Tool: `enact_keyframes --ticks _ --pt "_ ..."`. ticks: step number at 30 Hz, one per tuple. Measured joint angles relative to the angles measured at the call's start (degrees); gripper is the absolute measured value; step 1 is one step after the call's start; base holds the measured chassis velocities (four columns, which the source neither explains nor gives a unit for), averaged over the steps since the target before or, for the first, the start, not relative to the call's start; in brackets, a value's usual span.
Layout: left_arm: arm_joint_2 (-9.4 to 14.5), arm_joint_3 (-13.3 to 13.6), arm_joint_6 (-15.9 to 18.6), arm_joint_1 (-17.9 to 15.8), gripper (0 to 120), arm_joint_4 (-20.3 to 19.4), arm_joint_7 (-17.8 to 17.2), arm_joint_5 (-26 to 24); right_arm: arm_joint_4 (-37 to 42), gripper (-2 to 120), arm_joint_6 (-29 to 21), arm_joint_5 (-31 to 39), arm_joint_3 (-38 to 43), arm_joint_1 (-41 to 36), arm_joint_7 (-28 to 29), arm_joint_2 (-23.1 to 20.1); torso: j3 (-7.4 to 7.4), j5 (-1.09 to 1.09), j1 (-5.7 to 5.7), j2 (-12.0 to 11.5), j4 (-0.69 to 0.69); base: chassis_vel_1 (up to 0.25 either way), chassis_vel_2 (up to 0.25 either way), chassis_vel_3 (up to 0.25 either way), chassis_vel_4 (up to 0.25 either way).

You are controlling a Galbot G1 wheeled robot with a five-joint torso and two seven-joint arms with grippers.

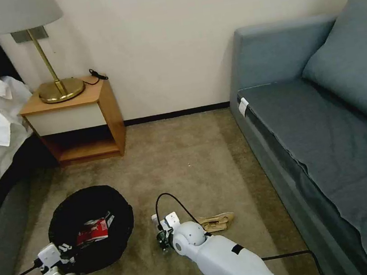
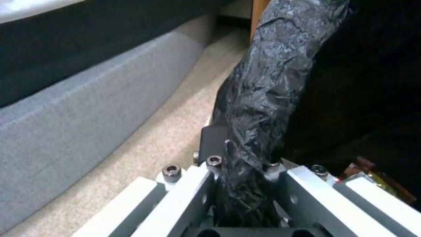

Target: Pick up the trash bin, then pick up the garbage on the floor and place it into the trash bin.

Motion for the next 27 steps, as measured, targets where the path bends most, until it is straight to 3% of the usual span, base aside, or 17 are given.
enact_keyframes --ticks 10,14,18,22,27 --pt "0.03 0.18 -0.01 -0.22 1 -0.25 -0.06 -0.33 3.98 18 4.57 -1.49 3.62 1.84 -1.52 -1.57 0.00 0.00 0.00 -0.01 -0.01 0.000 0.000 0.000 0.000" --pt "-0.19 0.48 0.23 -0.19 1 -0.66 -0.09 -0.10 5.60 18 16.56 -5.74 4.81 4.45 -9.22 -2.96 0.00 0.00 0.00 -0.01 -0.01 0.000 0.000 0.000 0.000" --pt "-0.29 0.57 0.49 -0.21 1 -1.08 -0.12 -0.02 6.85 18 20.74 -6.06 5.10 4.85 -11.82 -3.19 0.00 0.00 0.00 -0.01 0.00 0.000 0.000 0.000 0.000" --pt "-0.41 0.72 0.93 -0.26 1 -1.62 -0.16 0.24 11.02 18 28.04 -4.03 5.00 4.64 -16.90 -3.38 0.00 0.00 0.00 0.00 0.00 0.000 0.000 0.000 0.000" --pt "-0.56 0.83 1.04 -0.23 1 -1.80 -0.22 0.77 15.11 18 29.92 -1.52 4.05 3.43 -20.85 -3.24 -0.01 0.00 0.00 -0.01 0.00 0.000 0.000 0.000 0.000"
